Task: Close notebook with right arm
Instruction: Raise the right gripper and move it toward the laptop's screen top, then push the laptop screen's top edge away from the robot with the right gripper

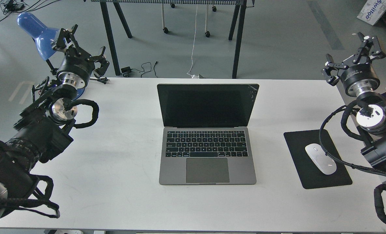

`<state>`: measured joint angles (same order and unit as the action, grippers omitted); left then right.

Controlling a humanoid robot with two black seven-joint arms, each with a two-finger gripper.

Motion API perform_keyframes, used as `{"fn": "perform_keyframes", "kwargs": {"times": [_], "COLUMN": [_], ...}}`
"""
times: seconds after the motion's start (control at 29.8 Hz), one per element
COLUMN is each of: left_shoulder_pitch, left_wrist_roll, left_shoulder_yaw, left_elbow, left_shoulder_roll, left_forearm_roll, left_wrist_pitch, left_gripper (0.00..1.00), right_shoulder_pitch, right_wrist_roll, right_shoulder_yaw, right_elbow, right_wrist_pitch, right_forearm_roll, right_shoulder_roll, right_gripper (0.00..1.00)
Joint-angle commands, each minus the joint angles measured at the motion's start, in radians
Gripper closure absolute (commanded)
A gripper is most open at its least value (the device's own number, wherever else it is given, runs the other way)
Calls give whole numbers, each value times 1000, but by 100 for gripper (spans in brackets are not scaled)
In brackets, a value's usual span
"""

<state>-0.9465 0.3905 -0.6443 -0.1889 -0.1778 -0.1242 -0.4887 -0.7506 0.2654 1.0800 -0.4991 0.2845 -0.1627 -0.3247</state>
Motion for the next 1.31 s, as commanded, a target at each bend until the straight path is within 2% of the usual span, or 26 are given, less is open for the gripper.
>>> {"fn": "perform_keyframes", "kwargs": {"times": [0.0, 0.1, 0.24, 0.34, 0.81, 1.08, 1.28], "left_shoulder_pitch": [0, 0, 0, 0, 0, 2, 2], "left_wrist_roll": [5, 37, 42, 42, 41, 41, 41], "left_shoulder_yaw": [0, 2, 2, 2, 2, 2, 2], "left_elbow": [-1, 0, 0, 0, -1, -1, -1], "left_shoulder_roll": [0, 0, -5, -5, -6, -8, -8], "left_forearm_roll": [1, 3, 1, 1, 3, 3, 3], "left_wrist_pitch": [0, 0, 0, 0, 0, 0, 0], "left_gripper": [0, 0, 0, 0, 0, 0, 0], "right_shoulder_pitch": [-3, -3, -13, -76, -242, -216, -155], "right_wrist_roll": [0, 0, 0, -3, -3, -5, -44], "right_shoulder_yaw": [0, 0, -24, -112, -366, -410, -410], "right_elbow": [1, -2, -4, 7, 152, 116, -10], "right_wrist_pitch": [2, 2, 1, -10, -13, -13, -14], "right_forearm_roll": [0, 0, 0, -1, -1, 0, 0], "right_shoulder_roll": [6, 6, 22, 42, 318, 325, 299], "right_gripper": [0, 0, 0, 0, 0, 0, 0]}}
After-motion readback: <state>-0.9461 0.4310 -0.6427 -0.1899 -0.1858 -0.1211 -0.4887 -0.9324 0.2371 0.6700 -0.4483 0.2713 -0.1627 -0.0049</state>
